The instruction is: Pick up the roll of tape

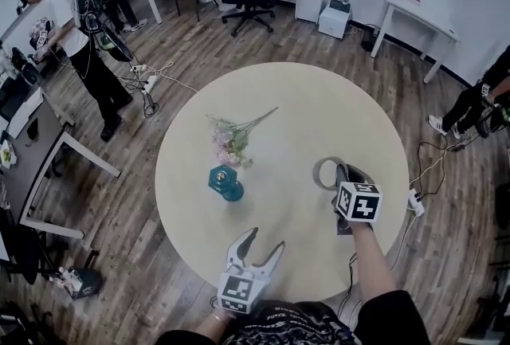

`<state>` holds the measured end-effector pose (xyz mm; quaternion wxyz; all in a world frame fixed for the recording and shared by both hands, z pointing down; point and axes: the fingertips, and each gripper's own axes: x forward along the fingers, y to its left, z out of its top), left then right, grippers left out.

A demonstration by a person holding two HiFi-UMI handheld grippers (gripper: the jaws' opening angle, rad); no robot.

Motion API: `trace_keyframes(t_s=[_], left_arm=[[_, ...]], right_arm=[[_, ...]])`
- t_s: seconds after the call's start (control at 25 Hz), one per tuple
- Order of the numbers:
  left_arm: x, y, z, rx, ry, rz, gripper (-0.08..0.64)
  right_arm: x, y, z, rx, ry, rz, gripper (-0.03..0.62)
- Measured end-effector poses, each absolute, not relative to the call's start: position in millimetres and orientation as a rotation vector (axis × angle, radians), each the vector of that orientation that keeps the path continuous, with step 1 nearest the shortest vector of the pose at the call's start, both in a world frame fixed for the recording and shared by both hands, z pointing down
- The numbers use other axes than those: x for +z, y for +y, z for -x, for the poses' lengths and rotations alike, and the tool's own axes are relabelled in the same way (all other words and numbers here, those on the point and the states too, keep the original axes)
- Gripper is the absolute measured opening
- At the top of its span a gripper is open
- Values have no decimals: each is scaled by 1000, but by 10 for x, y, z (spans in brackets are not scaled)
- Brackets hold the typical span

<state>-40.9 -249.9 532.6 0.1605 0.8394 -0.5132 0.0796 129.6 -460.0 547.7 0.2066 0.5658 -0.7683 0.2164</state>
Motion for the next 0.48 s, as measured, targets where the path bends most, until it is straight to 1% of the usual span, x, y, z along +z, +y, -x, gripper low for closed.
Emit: trace_keyframes(t_s=[0.48], left_arm=[[5250,-2263,486,206,-1479,-2429,310]], right_arm=[[5116,-3682,-1364,569,-2195,-1671,64]])
